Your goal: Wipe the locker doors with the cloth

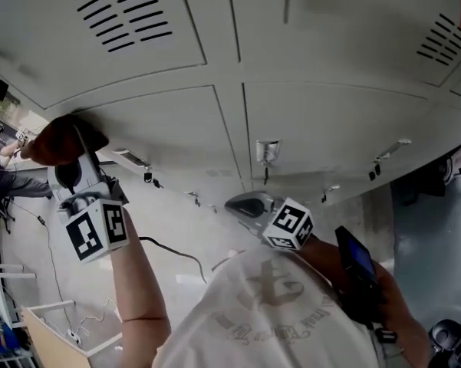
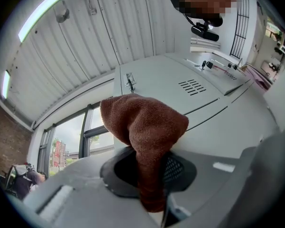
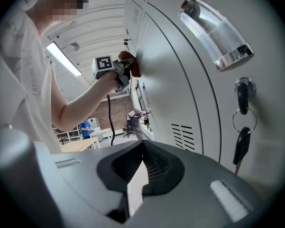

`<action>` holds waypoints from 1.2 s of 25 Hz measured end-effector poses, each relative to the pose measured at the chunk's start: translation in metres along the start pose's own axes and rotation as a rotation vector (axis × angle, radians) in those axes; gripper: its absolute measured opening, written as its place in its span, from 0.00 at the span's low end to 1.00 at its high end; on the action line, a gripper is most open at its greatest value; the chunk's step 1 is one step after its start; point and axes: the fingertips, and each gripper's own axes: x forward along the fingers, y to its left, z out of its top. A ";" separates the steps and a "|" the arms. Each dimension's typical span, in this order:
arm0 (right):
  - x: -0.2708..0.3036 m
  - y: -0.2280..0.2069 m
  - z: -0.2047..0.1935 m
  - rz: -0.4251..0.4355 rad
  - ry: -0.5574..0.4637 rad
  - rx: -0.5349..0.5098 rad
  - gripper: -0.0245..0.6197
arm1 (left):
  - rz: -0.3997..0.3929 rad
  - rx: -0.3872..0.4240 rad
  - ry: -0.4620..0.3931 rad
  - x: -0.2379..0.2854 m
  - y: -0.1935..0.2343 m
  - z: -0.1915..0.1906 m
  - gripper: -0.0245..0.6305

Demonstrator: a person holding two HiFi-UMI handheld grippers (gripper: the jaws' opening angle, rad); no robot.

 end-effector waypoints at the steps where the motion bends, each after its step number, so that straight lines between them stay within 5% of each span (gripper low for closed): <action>1: 0.002 -0.001 0.001 0.004 -0.001 -0.003 0.05 | 0.000 -0.002 0.001 0.001 0.001 0.001 0.15; 30: -0.012 -0.004 0.000 0.015 -0.027 0.008 0.05 | -0.238 -0.097 -0.084 -0.001 -0.123 0.051 0.16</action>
